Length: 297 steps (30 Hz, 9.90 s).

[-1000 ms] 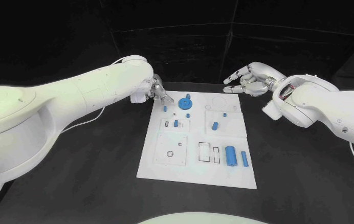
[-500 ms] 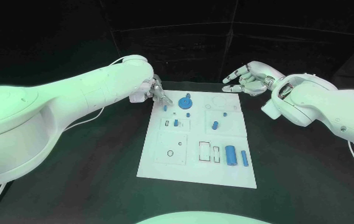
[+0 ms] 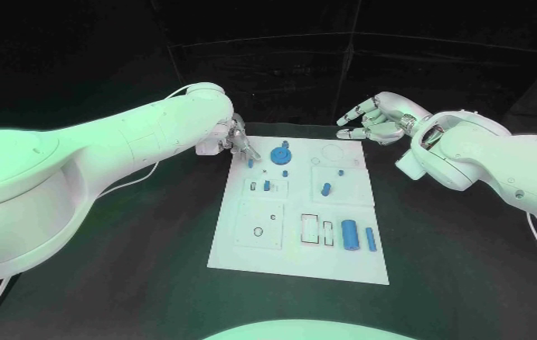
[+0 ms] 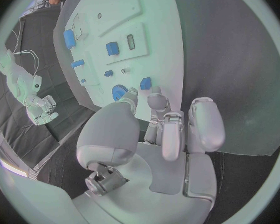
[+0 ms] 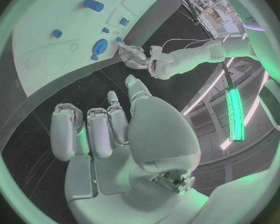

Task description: Assemble the parts on the task board

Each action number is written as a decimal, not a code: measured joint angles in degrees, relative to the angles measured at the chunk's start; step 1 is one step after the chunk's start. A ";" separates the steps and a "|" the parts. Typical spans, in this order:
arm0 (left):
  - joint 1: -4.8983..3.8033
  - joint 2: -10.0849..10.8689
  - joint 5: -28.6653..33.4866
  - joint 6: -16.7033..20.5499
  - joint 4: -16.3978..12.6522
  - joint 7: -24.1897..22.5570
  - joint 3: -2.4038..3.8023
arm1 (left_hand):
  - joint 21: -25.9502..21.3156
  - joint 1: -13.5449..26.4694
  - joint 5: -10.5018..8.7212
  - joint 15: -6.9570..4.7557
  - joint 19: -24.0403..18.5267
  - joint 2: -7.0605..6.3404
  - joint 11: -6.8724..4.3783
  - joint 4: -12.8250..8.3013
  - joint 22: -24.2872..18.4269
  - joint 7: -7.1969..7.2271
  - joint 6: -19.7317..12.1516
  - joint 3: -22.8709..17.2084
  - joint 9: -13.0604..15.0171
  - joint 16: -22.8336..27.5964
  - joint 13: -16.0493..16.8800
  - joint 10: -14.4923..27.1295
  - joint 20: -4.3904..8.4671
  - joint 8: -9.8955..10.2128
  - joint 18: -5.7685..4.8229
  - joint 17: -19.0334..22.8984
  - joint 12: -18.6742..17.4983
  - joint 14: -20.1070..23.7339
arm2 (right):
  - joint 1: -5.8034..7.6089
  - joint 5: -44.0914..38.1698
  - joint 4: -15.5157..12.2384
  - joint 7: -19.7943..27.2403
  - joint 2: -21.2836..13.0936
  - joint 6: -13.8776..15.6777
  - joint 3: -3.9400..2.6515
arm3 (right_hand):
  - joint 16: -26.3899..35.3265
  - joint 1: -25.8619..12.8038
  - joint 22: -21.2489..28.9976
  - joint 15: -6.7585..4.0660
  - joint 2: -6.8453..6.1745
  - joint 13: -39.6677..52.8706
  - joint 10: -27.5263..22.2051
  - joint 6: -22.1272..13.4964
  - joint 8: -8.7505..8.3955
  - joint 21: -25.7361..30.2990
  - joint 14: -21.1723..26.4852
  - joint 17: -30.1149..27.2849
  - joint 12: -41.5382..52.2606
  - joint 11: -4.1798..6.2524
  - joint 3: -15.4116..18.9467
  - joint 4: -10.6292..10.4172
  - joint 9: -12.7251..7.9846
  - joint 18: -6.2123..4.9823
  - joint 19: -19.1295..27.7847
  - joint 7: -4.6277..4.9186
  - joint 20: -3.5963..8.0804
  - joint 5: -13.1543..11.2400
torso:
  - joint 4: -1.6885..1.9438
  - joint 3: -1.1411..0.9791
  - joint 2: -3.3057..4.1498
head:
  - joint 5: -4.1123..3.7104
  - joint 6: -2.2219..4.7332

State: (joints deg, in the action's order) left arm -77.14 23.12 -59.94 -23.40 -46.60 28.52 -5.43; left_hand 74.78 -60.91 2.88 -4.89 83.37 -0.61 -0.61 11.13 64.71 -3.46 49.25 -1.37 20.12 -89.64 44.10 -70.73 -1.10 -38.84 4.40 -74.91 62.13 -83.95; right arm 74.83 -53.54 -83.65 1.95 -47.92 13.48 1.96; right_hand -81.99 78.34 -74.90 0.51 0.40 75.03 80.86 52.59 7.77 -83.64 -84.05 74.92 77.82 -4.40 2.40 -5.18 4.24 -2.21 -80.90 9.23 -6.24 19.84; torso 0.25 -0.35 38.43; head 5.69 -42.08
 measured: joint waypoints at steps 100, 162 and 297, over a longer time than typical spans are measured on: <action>-0.24 11.27 3.33 5.01 -17.41 -3.13 -0.26 | -0.10 -0.99 21.30 0.68 -0.27 -3.20 -0.62 -10.91 1.86 0.18 3.92 -29.13 -2.07 0.00 -0.87 -2.28 -0.51 0.43 0.00 0.00 -0.87 0.09 | 0.00 -0.13 0.02 -0.20 0.04 -0.52 0.00 | 0.00 0.00 0.00 -0.20 0.00 0.00 0.00 0.00 0.37 0.00 0.20 -0.02 0.00 0.00 0.28 0.04 0.01 0.00 0.00 0.00 0.00 0.28 | 0.07 0.00 -0.02 | 0.39 -1.18; 1.46 14.63 0.92 8.06 -25.90 -2.47 -2.49 | 0.46 -0.32 24.89 0.51 0.23 -4.37 -0.70 -11.60 2.85 0.47 4.60 -30.10 -1.84 0.00 0.44 -3.38 -0.40 -0.06 0.00 0.00 -0.22 -0.10 | -0.01 -0.34 0.40 -0.20 0.05 -0.64 0.01 | 0.00 0.00 0.00 -0.20 0.00 0.00 0.00 0.00 0.37 0.00 0.20 -0.02 0.00 0.00 0.27 0.04 0.01 0.00 0.00 0.00 0.00 0.28 | -0.02 0.01 0.02 | 1.11 -1.94; 3.68 4.89 -23.41 30.16 -17.34 -34.80 -3.92 | -22.82 -14.53 0.49 4.81 -1.37 -4.82 5.42 -15.23 -22.23 -4.92 5.75 -11.27 -16.39 13.80 -40.44 14.41 -3.97 23.25 4.91 13.67 -40.79 -0.10 | -0.02 -0.83 1.18 -1.33 0.82 -0.13 0.03 | 1.80 0.60 0.69 -0.20 0.60 0.05 -1.35 0.00 0.37 2.27 0.20 -2.20 -1.71 0.32 0.27 0.04 -0.10 -0.90 2.48 0.00 0.01 2.28 | -0.24 0.13 0.21 | -1.47 -0.35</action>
State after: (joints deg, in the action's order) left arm -73.46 28.01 -83.35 6.76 -63.94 -6.27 -9.34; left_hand 51.95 -75.45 3.37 -0.08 82.00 -5.43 4.81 -4.10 42.48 -8.38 55.00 -12.64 3.72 -75.84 3.66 -56.32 -5.06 -15.60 9.31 -61.23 21.34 -84.05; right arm 74.81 -54.38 -82.47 0.62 -47.10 13.36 1.99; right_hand -80.19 78.94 -74.21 0.30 1.00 75.07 79.51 52.59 8.14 -81.36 -83.84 72.73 76.11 -4.08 2.67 -5.14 4.14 -3.11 -78.41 9.23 -6.23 22.12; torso 0.01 -0.22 38.64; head 4.21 -42.43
